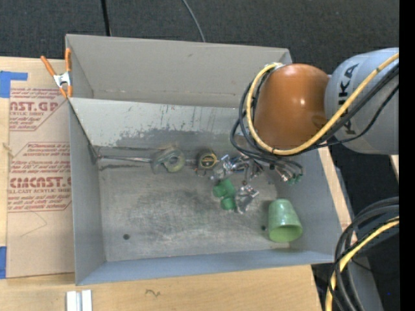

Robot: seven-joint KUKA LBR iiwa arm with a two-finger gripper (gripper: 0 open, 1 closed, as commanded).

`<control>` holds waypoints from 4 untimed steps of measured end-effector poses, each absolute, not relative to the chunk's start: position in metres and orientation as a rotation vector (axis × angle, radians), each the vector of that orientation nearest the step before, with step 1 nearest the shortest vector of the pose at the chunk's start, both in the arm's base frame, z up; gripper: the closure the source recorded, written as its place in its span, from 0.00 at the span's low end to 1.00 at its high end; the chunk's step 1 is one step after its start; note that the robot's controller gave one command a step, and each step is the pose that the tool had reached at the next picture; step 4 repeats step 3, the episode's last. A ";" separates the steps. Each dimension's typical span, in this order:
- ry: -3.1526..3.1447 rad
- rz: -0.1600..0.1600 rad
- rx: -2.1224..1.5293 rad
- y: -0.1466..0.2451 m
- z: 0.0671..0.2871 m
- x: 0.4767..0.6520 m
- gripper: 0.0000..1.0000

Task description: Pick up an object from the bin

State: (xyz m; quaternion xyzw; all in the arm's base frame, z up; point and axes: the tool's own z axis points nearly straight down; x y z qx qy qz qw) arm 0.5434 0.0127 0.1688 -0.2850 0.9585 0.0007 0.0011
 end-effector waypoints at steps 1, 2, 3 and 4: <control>3.009 0.003 -0.895 0.013 0.169 0.543 1.00; 3.009 0.003 -0.895 0.013 0.169 0.543 1.00; 3.006 -0.004 -0.870 0.017 0.257 0.555 1.00; 3.006 -0.004 -0.870 0.017 0.257 0.555 1.00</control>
Offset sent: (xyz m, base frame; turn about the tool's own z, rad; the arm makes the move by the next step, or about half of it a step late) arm 0.0000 0.0000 0.0000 0.0000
